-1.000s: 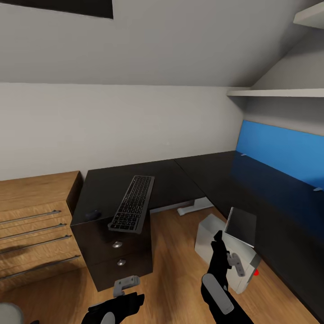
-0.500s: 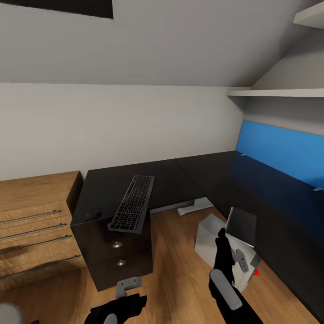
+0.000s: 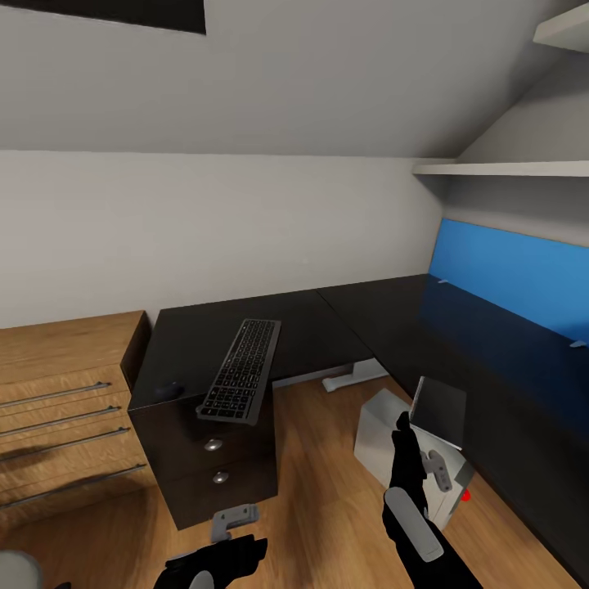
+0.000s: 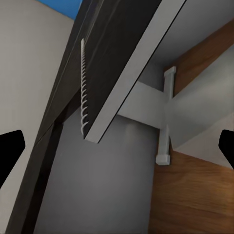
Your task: In the bedroom, organize the workspace by keeping the computer under the desk, ensuring the monitor is on the desk, placing the keyboard on the desk next to the monitor, placing the mouse on the desk next to the keyboard, moving the folder from the swivel chair onto the desk next to the mouse, stacking the notebook on top of the folder with the pen on top of the notebook, and positioning the swivel chair next to the desk.
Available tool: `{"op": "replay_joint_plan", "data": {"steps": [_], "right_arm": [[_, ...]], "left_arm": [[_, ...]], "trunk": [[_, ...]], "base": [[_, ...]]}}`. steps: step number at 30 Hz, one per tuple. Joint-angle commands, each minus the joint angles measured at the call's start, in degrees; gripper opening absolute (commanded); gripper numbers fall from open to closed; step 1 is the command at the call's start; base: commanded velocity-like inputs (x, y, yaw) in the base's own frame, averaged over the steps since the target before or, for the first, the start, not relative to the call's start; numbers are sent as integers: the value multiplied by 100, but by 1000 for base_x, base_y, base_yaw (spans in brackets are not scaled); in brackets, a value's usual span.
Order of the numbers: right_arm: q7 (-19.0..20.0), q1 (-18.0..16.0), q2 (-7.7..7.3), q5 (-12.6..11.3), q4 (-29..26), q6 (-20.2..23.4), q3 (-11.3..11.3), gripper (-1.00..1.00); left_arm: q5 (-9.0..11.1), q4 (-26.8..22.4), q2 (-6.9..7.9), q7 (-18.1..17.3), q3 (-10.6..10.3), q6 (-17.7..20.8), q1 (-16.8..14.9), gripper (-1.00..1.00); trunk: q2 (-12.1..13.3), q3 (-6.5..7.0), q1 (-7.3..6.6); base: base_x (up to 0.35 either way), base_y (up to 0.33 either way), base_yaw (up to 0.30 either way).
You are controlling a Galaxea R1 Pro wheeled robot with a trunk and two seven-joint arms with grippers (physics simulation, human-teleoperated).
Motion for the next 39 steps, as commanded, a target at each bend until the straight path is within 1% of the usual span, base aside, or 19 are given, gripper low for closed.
{"op": "replay_joint_plan", "data": {"steps": [1, 8, 11, 17, 21, 27, 39], "right_arm": [[-38, -3, -2, -5, -7, -24, 18, 100], [-37, -2, -5, -17, -9, -19, 13, 100], [-37, -1, -7, -115, -9, -19, 11, 100], [-37, -1, -13, -424, -17, -18, 9, 100], [-37, -3, -28, -559, -71, -18, 9, 100], [-37, -1, -67, -618, -126, -18, 9, 100], [-37, -3, -78, -641, -154, -18, 3, 100]], "left_arm": [[60, -6, 0, 59, -5, 10, -4, 100], [60, 2, 0, 62, -5, 10, -4, 100], [60, 4, 0, 62, -5, 10, -4, 100], [60, 5, 0, 63, -5, 10, -4, 100], [60, 5, 0, 63, -5, 10, -4, 100], [60, 5, 0, 62, -5, 10, -4, 100], [68, 5, 0, 54, -5, 10, -4, 100]], "trunk": [[-3, -6, 0], [-3, -6, 0], [-3, -6, 0], [-3, -6, 0], [-3, -6, 0], [-3, -6, 0], [-3, -6, 0]], "base": [[0, 0, 0], [0, 0, 0], [0, 0, 0], [0, 0, 0], [0, 0, 0], [0, 0, 0], [0, 0, 0]]}}
